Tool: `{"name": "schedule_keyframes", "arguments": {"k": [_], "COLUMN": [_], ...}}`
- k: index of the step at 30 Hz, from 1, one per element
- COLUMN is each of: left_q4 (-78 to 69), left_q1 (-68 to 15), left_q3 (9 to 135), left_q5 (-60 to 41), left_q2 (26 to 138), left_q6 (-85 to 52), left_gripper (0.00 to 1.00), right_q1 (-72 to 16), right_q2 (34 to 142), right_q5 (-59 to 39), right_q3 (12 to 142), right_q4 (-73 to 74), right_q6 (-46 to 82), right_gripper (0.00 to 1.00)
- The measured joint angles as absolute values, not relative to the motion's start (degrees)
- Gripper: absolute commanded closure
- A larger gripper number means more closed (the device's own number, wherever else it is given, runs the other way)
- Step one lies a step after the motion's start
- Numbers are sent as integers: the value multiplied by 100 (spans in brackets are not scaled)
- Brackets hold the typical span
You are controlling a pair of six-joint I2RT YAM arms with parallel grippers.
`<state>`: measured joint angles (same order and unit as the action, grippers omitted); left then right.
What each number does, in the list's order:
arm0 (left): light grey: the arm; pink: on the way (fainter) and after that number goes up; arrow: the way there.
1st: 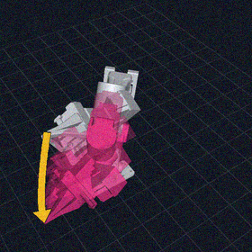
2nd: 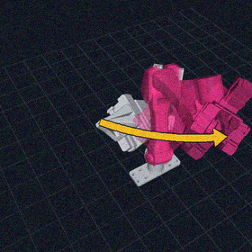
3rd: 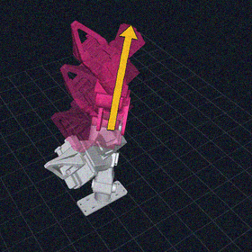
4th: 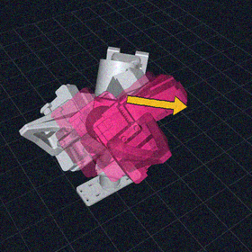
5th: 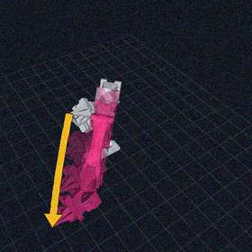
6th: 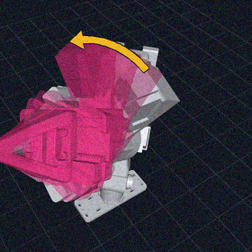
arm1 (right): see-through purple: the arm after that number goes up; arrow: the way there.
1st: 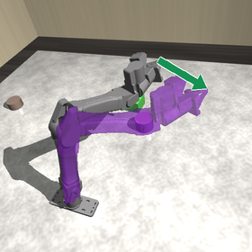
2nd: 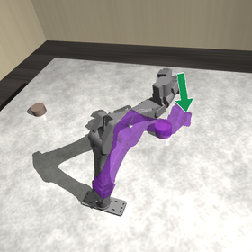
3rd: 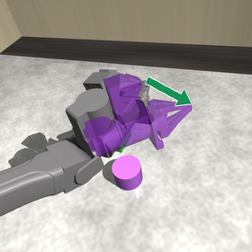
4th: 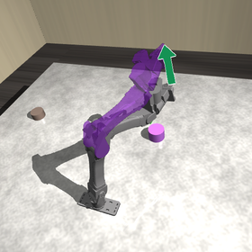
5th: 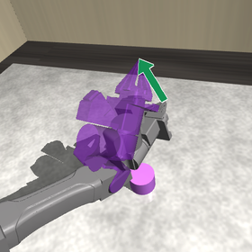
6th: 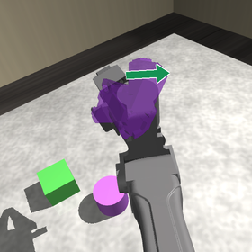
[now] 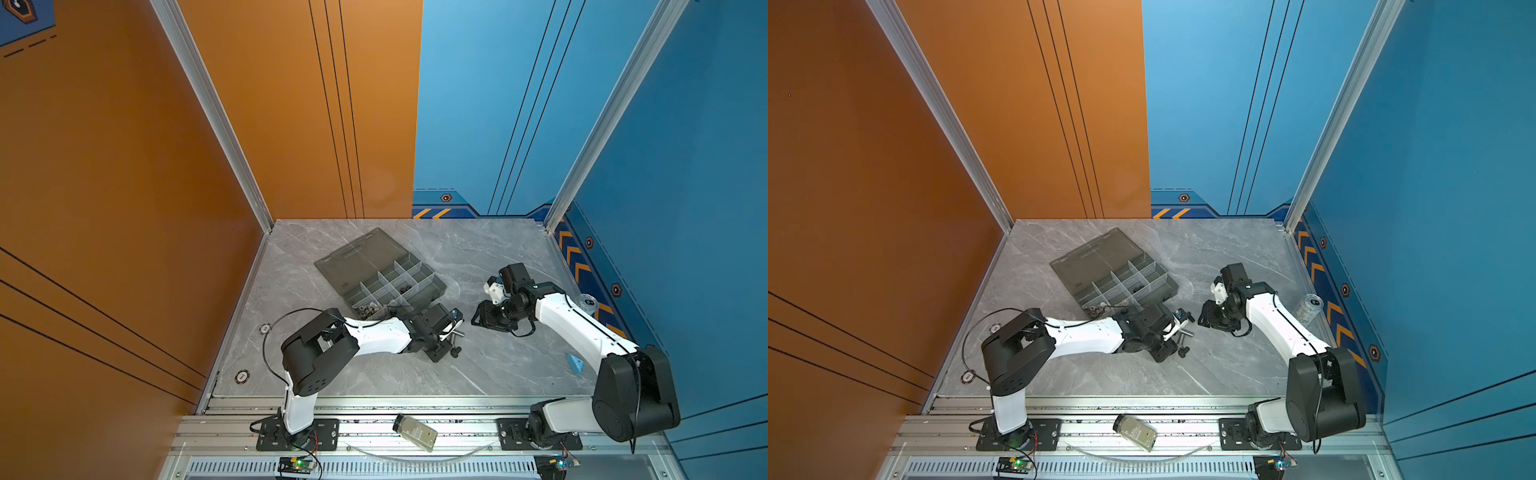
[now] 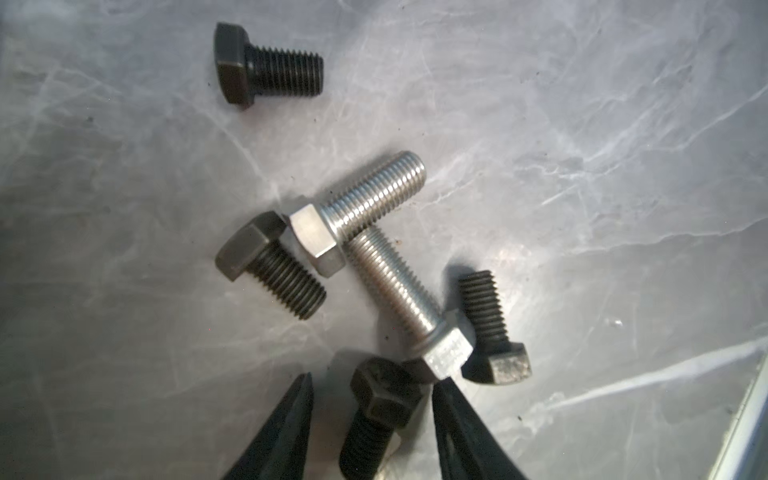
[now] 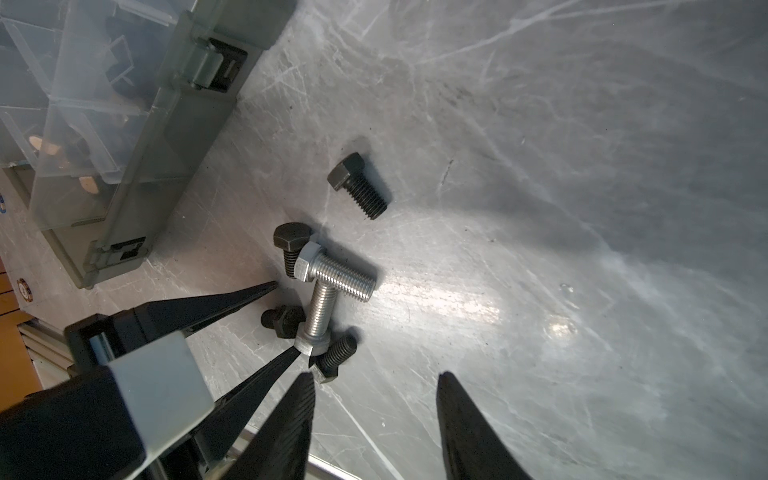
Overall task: Sort the screws and nuts into containers
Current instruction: 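Lower the left gripper onto another black hex bolt and close it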
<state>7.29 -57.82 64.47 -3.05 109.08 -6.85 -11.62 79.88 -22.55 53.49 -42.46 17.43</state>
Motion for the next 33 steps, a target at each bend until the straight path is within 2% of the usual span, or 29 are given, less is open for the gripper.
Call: {"name": "schedule_keyframes", "arguments": {"k": [8,14,24,33], "left_q4": [735,757,768,832], "left_q1": [-5782,-5780,-5780,-5760], "left_q3": [6624,6646,6648,6598], "left_q5": [-311,-305,-311,-303], "left_q2": [11050,11069,11069,11002], "left_q6": [-674,-637,-648,-648], "left_gripper": [62,80,100,100], "right_q1": [-1162,-1162,-1162,-1162], "right_q2": [7988,7988,7988,7988], "right_q5": [-2255,-2255,-2255,-2255], "right_q3": [5349,5349,5349,5349], "right_q4": [-4246,-4246,-4246,-4246], "right_q6": [1743,1743,1743,1743], "right_gripper": [49,49,49,49]}}
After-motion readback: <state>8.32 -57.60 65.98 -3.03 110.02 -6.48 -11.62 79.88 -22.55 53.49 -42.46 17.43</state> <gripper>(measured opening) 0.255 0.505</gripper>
